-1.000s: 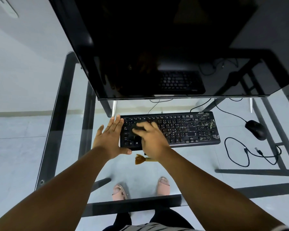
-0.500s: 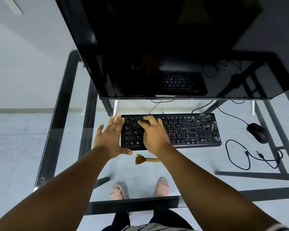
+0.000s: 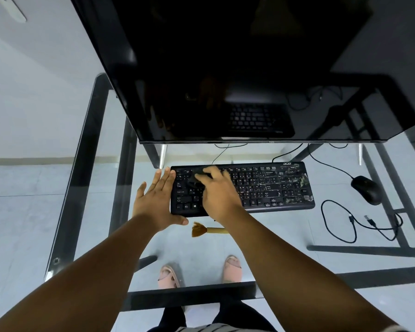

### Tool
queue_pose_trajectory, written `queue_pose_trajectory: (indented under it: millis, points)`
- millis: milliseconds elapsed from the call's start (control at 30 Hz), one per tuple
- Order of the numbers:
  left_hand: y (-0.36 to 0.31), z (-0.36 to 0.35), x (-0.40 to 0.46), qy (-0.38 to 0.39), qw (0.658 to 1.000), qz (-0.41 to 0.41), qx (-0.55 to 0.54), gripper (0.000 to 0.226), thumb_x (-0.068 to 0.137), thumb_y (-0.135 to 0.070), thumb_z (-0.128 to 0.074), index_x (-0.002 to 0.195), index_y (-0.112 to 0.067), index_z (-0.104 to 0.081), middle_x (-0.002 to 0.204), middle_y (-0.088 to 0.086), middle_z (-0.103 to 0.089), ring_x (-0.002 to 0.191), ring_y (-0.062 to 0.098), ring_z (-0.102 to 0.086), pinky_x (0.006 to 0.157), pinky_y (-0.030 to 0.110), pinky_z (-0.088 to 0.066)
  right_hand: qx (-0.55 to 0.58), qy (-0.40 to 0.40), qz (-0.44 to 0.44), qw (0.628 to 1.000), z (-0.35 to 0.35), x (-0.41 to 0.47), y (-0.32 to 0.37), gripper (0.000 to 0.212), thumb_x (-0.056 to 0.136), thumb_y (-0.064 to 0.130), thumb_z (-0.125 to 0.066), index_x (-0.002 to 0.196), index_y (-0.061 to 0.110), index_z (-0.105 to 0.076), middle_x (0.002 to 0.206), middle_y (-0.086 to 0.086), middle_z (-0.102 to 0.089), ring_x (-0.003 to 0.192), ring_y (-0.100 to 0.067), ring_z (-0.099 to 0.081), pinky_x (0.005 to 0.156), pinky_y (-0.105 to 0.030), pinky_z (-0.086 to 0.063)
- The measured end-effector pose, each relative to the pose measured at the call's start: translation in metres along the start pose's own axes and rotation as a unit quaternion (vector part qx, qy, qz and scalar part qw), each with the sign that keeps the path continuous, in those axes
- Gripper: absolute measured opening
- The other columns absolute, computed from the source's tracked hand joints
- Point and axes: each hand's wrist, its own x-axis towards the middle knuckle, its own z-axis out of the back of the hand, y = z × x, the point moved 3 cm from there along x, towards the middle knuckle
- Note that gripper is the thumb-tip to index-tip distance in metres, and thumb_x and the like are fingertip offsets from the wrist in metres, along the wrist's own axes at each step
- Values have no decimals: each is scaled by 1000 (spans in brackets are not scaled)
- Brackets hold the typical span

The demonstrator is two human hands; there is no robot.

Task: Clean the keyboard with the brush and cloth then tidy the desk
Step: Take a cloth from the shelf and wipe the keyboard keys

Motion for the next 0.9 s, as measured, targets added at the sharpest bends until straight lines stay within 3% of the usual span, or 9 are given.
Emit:
queue_pose_trajectory:
  millis: [100, 200, 300, 367, 467, 567, 633, 767, 900]
  points:
    - [1, 1, 0, 3, 1000, 2, 5, 133, 63, -74, -69, 154, -24, 13, 161, -10, 19, 146, 10, 22, 122, 44, 3, -2, -70, -97, 993, 15, -7, -37, 51, 87, 2, -49, 132, 21, -58, 138, 2, -46, 114, -25, -40, 103, -36, -45]
    - [1, 0, -1, 5, 1000, 1, 11, 133, 63, -75, -69, 154, -24, 13, 161, -9, 19, 146, 11, 22, 122, 44, 3, 15, -156, -223, 962, 39, -19, -85, 49, 86, -2, -47, 128, 16, -62, 134, -5, -51, 109, -30, -45, 97, -36, -46]
    - [-16, 1, 2, 7, 1000, -5, 19, 132, 64, -75, -68, 154, -22, 14, 162, -7, 19, 147, 13, 22, 122, 44, 3, 38, -200, -262, 943, 56, -24, -112, 49, 85, -4, -46, 127, 14, -63, 133, -8, -52, 107, -35, -45, 94, -37, -45]
    - [-19, 4, 3, 4, 1000, -4, 21, 132, 65, -73, -68, 154, -21, 13, 162, -5, 18, 147, 14, 21, 122, 45, 2, 23, -160, -227, 960, 50, -16, -100, 53, 86, -3, -48, 132, 20, -59, 137, -2, -49, 114, -30, -42, 100, -38, -45]
    - [-16, 5, 2, 12, 1000, 6, 21, 133, 64, -72, -70, 154, -20, 13, 162, -4, 17, 147, 13, 21, 121, 45, 2, 12, -70, -91, 993, 32, -12, -66, 57, 86, -3, -50, 133, 27, -58, 141, 7, -46, 116, -23, -39, 107, -36, -43]
    - [-11, 5, 0, 15, 999, 15, 26, 134, 64, -72, -71, 154, -19, 13, 162, -4, 17, 147, 14, 21, 121, 46, 2, 1, -39, 18, 999, 19, -25, -59, 52, 84, -5, -50, 124, 24, -66, 136, 5, -52, 106, -25, -45, 97, -35, -49]
    - [-8, 6, -1, 17, 999, 20, 27, 134, 64, -71, -71, 154, -19, 14, 162, -3, 17, 148, 15, 20, 121, 47, 1, 1, -79, -9, 997, 21, -34, -75, 50, 83, -5, -51, 119, 23, -69, 133, 5, -56, 102, -26, -46, 92, -36, -51]
    - [-13, 4, 0, 14, 999, 28, 3, 137, 62, -71, -73, 154, -18, 15, 163, -3, 17, 148, 16, 19, 120, 48, -1, 22, -171, -146, 974, 37, -43, -111, 51, 79, -8, -52, 118, 20, -70, 131, 0, -58, 99, -29, -47, 86, -39, -52]
    - [-16, 2, 1, 8, 999, 39, -10, 139, 60, -68, -76, 154, -18, 14, 163, -2, 16, 149, 15, 17, 120, 47, -3, -13, -106, -74, 992, 31, -36, -83, 54, 81, -5, -53, 123, 26, -67, 134, 5, -55, 102, -25, -44, 85, -34, -50]
